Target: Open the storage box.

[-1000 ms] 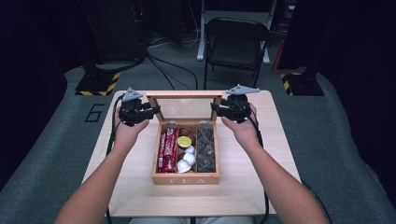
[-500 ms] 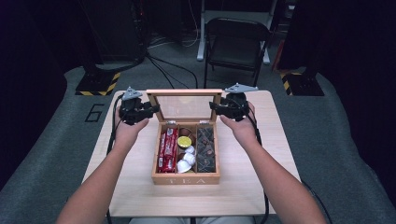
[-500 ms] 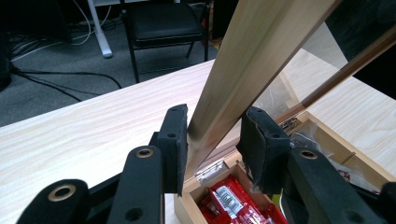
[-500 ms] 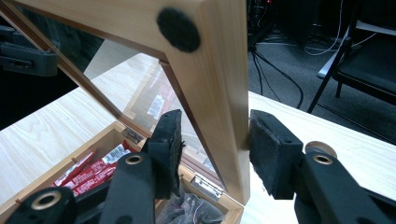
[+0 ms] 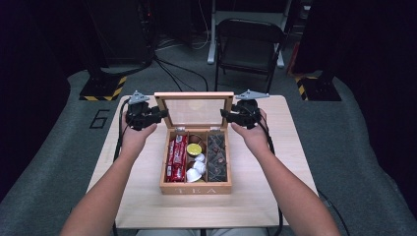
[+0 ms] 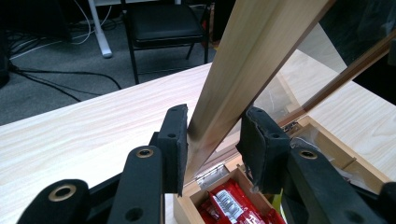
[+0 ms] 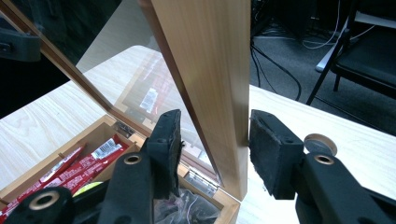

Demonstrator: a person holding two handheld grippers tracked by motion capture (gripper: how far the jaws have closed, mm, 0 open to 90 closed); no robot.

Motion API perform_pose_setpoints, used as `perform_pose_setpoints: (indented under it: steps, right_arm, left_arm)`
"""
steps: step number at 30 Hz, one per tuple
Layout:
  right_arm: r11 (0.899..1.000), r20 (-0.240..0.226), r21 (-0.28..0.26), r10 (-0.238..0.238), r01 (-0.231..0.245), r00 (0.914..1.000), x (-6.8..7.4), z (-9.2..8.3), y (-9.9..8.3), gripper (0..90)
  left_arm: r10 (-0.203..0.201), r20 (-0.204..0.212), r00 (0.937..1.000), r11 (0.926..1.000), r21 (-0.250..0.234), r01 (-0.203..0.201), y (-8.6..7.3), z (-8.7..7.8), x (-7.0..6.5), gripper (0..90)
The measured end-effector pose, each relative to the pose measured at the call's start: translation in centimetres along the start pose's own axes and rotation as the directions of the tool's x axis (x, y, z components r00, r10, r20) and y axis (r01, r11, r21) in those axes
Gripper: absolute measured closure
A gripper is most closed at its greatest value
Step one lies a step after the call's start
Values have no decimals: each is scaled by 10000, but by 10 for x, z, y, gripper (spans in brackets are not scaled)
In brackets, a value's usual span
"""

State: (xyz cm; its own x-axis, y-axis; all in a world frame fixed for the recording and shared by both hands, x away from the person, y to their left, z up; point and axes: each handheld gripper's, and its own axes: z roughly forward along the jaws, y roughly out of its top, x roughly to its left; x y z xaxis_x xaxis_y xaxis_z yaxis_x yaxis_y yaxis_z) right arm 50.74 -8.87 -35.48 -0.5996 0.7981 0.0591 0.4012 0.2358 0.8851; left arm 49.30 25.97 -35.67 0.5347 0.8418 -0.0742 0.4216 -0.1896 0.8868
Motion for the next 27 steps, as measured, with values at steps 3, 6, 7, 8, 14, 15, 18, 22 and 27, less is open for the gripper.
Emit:
perform_pose_setpoints:
  steps: [3,6,7,8,14,15,18,22,27]
  right_arm:
    - [9999,40,100,-26,25,10000,-1,3,-3,540]
    - [9998,81,180,-8,7,10000,-2,7,-6,540]
    - [9997,96,250,-5,2,10000,-3,9,-8,542]
    - [9997,96,250,-5,2,10000,-3,9,-8,542]
    - [9987,159,481,166,-174,9997,-6,17,-13,565]
    - [9985,190,510,169,-179,9997,-6,18,-14,568]
    - [9980,156,608,138,-147,9998,-9,21,-16,574]
    - [9975,142,678,198,-207,9997,-10,24,-19,577]
    - [9954,137,831,457,-466,9989,-14,28,-21,604]
  left_arm:
    - [-21,-19,10000,10000,19,21,1,1,0,624]
    - [-33,-33,10000,10000,37,33,2,1,1,625]
    - [-63,-48,10000,10000,45,64,2,2,1,626]
    - [-63,-48,10000,10000,45,64,2,2,1,626]
    - [-107,-40,9999,9999,76,107,4,3,2,626]
    - [-173,-35,9998,9998,57,174,4,3,2,626]
    - [-216,-68,9997,9998,19,216,4,4,2,627]
    - [-236,-60,9997,9997,16,236,5,5,2,627]
    - [-356,50,9994,9993,-67,356,4,6,5,623]
